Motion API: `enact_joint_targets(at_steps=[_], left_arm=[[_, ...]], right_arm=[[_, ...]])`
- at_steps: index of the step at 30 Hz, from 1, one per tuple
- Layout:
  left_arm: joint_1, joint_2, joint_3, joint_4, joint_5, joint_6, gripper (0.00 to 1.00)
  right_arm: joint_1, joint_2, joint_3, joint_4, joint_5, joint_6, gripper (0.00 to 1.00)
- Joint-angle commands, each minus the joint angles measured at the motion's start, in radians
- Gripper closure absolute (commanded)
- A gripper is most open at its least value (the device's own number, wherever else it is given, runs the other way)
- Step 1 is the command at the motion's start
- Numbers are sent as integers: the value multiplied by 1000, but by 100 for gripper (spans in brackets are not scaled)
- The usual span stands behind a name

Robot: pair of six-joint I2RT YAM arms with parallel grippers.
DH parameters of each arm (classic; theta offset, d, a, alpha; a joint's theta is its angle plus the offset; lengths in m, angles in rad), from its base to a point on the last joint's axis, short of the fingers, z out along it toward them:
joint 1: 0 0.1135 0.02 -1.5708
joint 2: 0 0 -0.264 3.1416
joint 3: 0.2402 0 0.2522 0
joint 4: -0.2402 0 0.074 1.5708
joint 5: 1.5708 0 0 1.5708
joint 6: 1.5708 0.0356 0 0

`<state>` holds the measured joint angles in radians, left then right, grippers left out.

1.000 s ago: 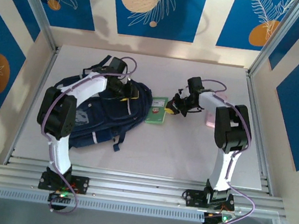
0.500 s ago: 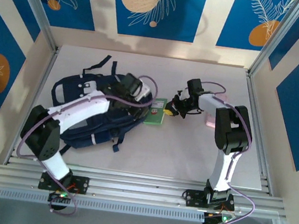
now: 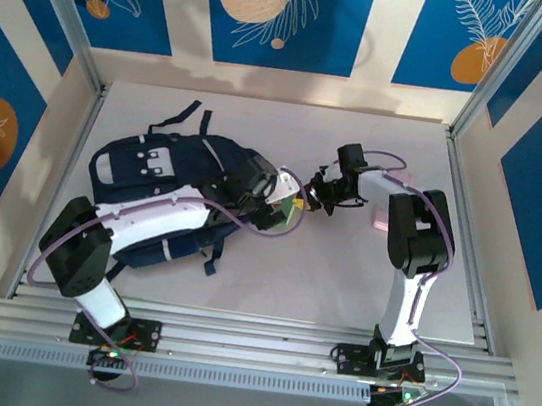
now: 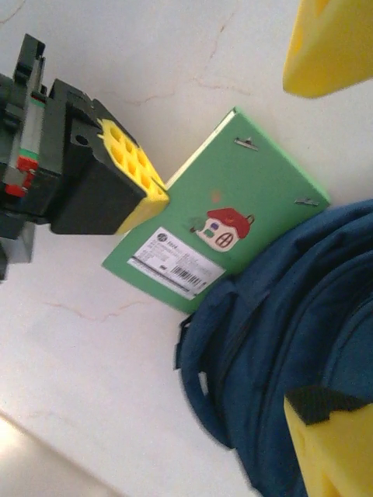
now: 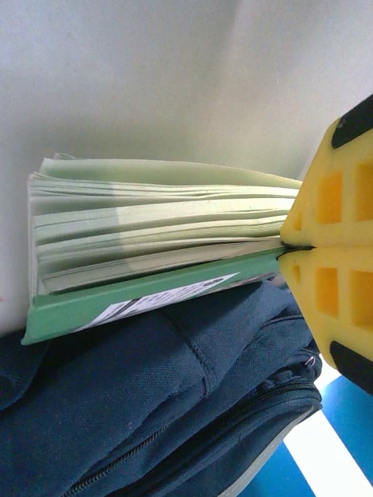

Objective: Pack the student bag

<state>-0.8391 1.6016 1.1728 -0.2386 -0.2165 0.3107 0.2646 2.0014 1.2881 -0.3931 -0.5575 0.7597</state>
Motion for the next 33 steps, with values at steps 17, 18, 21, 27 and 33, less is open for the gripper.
enact_joint_targets(at_steps=[17,18,21,27,33], left_arm=[[-112,243,-83,260,-187,146,0],[-112,262,-76,273,-209,149,0],[-111,310,-51,303,-266,157,0],[-106,355,-46,379,-322,170,11],[-95,349,-36,372,-310,149,41]], right_arm=[[24,8,15,33,-90,69,100],[24,7,15,33,-91,72,100],[25,5,13,34,-93,73,100],[25,2,7,43,-96,81,100],[24,4,9,38,-97,80,100]])
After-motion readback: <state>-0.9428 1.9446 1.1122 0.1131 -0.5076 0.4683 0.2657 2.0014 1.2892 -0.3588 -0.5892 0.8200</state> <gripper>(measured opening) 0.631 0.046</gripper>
